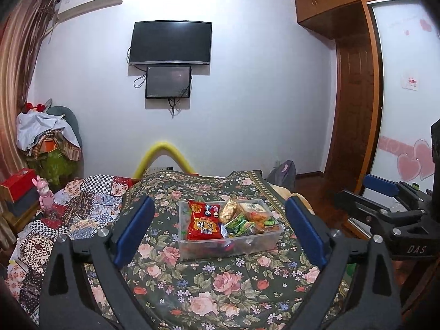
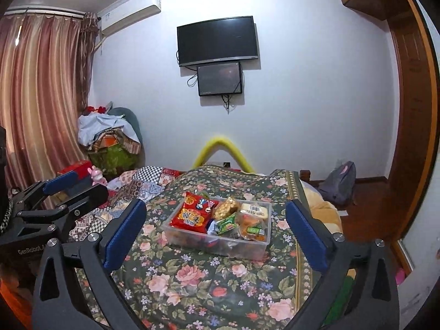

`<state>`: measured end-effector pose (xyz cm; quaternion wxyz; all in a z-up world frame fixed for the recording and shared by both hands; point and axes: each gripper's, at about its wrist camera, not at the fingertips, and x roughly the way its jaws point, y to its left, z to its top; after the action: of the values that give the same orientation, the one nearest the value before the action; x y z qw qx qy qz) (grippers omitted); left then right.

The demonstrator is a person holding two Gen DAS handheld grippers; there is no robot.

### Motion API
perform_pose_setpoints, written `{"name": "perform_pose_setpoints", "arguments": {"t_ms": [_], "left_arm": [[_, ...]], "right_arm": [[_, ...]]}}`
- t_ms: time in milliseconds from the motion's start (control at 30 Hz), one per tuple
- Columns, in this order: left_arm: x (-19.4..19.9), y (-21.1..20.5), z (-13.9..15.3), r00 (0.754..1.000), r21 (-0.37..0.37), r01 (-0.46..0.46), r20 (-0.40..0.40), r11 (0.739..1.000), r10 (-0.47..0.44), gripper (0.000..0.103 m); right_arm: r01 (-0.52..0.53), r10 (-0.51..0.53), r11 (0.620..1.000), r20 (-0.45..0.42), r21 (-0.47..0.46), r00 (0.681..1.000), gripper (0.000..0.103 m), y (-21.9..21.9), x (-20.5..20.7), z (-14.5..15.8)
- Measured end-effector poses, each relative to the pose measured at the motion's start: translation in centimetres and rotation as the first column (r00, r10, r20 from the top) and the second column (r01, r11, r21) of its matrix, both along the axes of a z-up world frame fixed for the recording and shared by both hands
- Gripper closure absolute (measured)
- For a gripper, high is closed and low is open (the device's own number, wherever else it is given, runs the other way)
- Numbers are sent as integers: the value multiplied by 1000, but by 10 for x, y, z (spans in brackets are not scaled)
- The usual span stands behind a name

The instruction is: Organize snacks

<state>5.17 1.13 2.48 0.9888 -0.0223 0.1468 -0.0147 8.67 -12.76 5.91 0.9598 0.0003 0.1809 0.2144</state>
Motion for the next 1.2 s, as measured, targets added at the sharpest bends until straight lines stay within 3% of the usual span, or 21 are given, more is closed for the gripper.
{"name": "perform_pose_setpoints", "arguments": {"t_ms": [1200], "left_arm": [[-2,1,-2,1000,-11,17,-1,1000,-17,6]], "right_arm": [[19,-19,1000,-2,-5,1000,0,0,-1,-3]]}}
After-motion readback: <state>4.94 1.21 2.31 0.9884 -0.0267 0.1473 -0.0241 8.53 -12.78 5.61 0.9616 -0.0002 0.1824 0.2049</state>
